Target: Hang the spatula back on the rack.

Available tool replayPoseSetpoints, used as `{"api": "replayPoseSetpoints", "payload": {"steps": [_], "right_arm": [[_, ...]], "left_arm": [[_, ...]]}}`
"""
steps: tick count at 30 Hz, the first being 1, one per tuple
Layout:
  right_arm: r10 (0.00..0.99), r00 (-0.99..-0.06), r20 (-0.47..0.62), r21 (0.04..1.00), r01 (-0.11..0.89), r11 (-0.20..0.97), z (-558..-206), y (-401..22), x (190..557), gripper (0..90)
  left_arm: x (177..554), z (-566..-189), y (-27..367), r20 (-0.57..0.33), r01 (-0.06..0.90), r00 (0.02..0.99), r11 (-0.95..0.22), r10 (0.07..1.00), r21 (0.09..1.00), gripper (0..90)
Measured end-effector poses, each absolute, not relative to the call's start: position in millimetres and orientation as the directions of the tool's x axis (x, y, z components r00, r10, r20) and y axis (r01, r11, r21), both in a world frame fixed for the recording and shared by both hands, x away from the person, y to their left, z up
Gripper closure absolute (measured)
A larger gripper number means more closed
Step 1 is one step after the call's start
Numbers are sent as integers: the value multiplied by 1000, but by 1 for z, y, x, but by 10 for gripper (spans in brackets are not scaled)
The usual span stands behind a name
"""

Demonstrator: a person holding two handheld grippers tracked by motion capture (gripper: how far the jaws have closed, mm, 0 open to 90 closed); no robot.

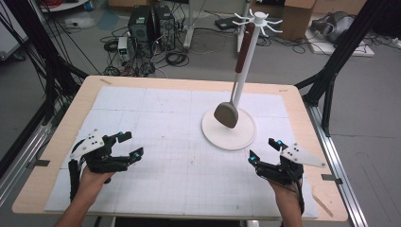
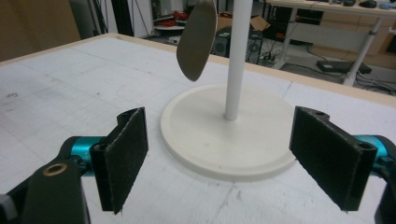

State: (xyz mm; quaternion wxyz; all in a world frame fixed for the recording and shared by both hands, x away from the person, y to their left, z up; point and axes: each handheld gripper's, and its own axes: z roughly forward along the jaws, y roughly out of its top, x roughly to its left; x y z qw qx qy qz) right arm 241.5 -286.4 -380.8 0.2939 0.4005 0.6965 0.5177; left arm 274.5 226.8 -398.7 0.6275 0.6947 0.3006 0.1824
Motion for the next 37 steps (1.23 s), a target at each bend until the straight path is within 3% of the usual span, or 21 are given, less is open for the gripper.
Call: {"api": "replayPoseSetpoints", "payload": {"steps": [11, 37], "right_arm": [[876, -482, 5, 942, 297, 159, -399, -291, 229, 192], [906, -423, 5, 955, 272, 122, -400, -299, 226, 198]], "left_arm": [[269, -408, 233, -131, 189, 738, -17, 662, 982, 211], [269, -415, 231, -128, 208, 726, -37, 676, 977, 215]]}}
